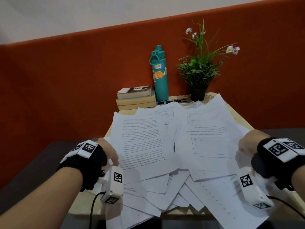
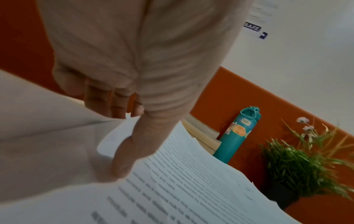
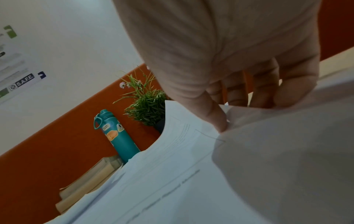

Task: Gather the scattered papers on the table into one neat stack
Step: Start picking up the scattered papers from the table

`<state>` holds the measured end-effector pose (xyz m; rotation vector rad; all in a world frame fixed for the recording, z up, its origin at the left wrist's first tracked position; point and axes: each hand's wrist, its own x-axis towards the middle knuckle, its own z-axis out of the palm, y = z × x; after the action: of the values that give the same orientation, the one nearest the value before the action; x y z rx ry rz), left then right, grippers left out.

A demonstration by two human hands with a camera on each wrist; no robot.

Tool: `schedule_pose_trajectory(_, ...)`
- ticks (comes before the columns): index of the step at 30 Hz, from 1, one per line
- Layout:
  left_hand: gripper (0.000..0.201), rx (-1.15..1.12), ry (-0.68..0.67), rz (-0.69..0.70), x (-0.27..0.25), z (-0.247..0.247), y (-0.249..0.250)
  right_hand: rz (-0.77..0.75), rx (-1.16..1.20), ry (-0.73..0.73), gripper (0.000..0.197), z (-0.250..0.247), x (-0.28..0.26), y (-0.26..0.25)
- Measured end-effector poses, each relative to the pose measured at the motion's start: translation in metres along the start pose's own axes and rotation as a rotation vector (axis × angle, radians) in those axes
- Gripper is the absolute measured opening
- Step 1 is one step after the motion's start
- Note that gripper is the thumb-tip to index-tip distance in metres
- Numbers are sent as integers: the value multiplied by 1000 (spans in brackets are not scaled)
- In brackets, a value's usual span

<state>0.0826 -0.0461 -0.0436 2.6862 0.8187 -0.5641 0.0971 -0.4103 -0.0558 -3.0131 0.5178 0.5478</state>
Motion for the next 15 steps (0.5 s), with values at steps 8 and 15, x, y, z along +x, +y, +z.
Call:
schedule_pose_trajectory(8, 68, 6, 189, 102, -1, 14, 0, 69, 424, 47, 12, 10, 18, 12)
schedule_pose_trajectory(15, 14, -272, 79, 292, -4, 15, -4, 71, 448, 51, 33, 18, 29, 14)
